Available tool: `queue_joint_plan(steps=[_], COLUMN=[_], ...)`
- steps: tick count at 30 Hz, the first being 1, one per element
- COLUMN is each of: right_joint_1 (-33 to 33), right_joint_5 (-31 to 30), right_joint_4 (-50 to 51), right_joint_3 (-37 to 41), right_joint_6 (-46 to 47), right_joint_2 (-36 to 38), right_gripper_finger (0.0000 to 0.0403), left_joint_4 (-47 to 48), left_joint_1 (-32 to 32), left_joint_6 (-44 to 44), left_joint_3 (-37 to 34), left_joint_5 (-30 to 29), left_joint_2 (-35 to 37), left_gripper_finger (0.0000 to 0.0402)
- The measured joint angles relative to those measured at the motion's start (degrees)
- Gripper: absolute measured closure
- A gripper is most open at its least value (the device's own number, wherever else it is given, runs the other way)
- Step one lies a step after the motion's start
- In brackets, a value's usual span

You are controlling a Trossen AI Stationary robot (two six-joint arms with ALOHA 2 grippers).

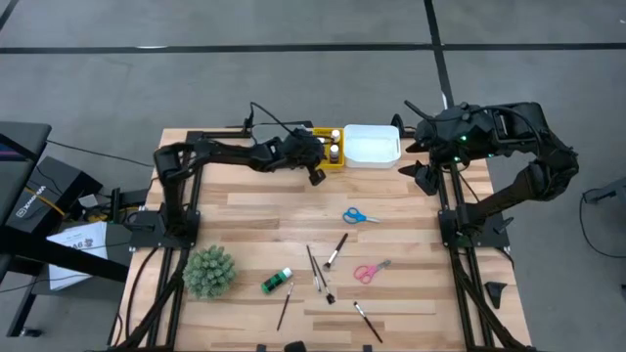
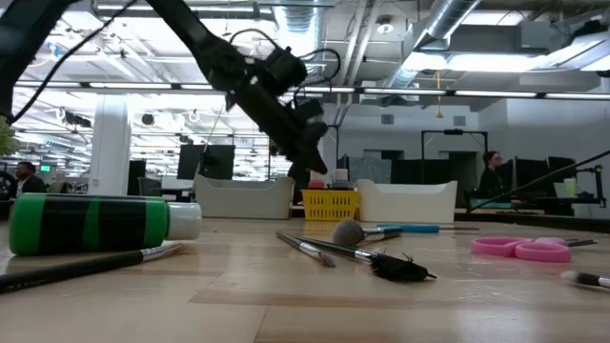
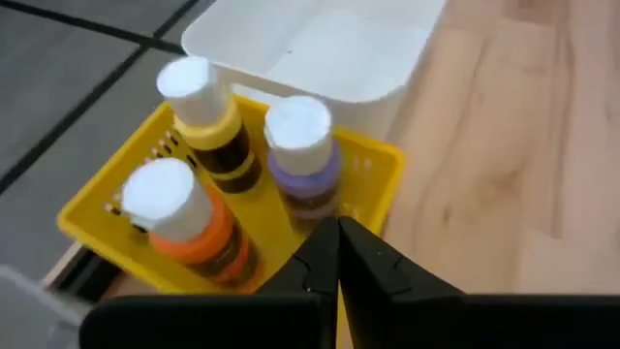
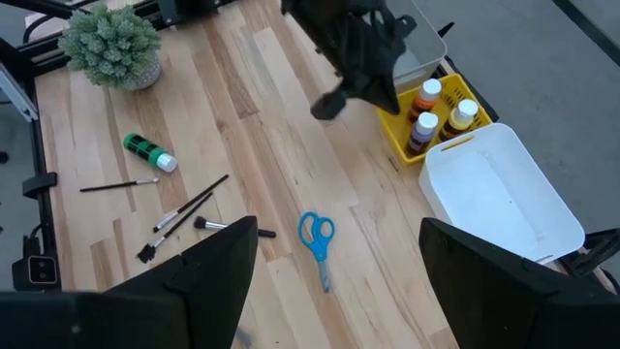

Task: Pick & Place Paint Supplies
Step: Adjust the gray bin

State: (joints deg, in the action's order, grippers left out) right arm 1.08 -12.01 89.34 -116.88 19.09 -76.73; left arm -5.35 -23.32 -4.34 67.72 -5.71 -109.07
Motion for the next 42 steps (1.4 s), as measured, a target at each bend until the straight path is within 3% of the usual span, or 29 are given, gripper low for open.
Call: queue_joint_plan(steps=[6,8,15,18,22,24,31,37,42], right_joint_1=[0.0,0.02,-0.48,-0.74,-0.74,-0.74,-0.74,-0.72,-0.74], right_joint_5=[-0.01,-0.02,-0.11,-0.33,-0.45,-0.87,-1.79,-1.79,-1.79], right_joint_4=[-1.97,-3.19,-6.3,-8.05,-9.5,-9.83,-12.55,-12.64,-12.64], right_joint_3=[0.0,0.0,0.0,0.0,0.0,0.0,0.0,0.0,0.0], right_joint_6=[-0.05,-0.43,-0.83,-1.56,-1.69,-1.66,-1.95,-2.64,-2.73], right_joint_2=[0.0,0.0,0.0,-0.06,-0.15,-0.15,-0.15,-0.15,-0.16], right_gripper_finger=[0.012,0.012,0.012,0.012,0.012,0.012,0.012,0.012,0.012], left_joint_4=[17.33,18.86,29.53,31.05,34.18,33.89,22.46,14.92,13.92], left_joint_1=[1.79,2.26,0.79,-2.3,-9.04,-13.22,-24.34,-25.07,-23.53], left_joint_6=[2.12,4.96,28.73,34.48,38.13,38.12,33.03,30.26,32.93], left_joint_3=[-0.38,-2.77,-15.5,-19.93,-22.98,-24.06,-27.34,-27.34,-27.36], left_joint_5=[-7.14,-10.87,-26.62,-27.93,-27.74,-24.72,-10.55,-5.67,-5.16], left_joint_2=[8.29,11.68,28.32,35.28,41.31,42.07,35.96,27.4,23.3], left_gripper_finger=[0.0402,0.0401,0.0402,0.0402,0.0402,0.0401,0.0401,0.0401,0.0401])
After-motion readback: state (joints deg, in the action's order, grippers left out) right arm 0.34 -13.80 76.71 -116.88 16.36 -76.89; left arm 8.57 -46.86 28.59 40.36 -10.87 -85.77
